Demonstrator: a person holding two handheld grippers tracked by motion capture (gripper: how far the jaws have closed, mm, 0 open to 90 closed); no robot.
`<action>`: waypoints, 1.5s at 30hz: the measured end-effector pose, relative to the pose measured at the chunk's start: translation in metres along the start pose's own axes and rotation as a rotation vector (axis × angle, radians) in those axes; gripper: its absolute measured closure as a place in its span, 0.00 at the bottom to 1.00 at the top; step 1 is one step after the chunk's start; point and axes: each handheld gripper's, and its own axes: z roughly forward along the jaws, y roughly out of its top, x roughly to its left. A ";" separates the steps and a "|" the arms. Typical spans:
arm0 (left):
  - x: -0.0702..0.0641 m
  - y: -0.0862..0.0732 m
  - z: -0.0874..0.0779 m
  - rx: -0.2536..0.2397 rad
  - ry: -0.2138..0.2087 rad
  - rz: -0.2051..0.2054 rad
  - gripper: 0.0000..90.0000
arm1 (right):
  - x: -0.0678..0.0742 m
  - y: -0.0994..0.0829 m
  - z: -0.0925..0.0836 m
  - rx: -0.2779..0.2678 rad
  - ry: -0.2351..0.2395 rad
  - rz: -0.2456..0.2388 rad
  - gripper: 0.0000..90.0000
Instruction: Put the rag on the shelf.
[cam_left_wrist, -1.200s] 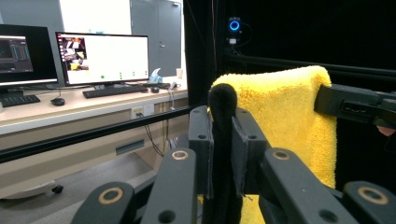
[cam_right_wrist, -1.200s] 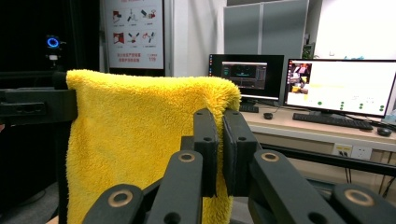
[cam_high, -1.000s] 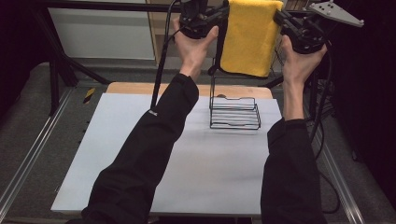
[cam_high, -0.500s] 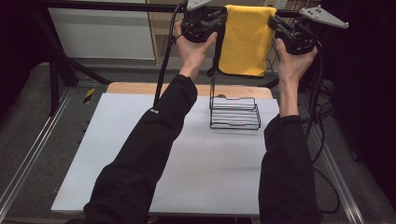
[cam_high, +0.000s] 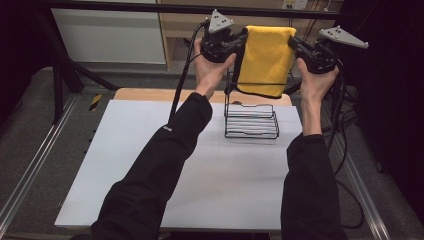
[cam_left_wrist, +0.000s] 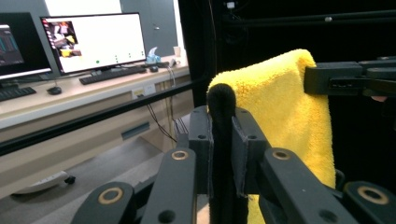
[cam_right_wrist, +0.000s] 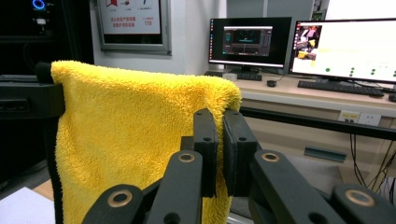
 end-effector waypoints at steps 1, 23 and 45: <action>-0.001 -0.003 0.000 -0.002 -0.005 -0.005 0.88 | 0.000 -0.003 0.000 0.000 0.002 0.001 0.95; -0.017 -0.033 -0.015 0.046 -0.046 0.026 0.88 | 0.003 -0.033 -0.018 0.036 0.034 0.005 0.95; -0.039 -0.047 -0.032 0.087 -0.078 0.032 0.87 | 0.014 -0.050 -0.045 0.040 0.046 -0.020 0.95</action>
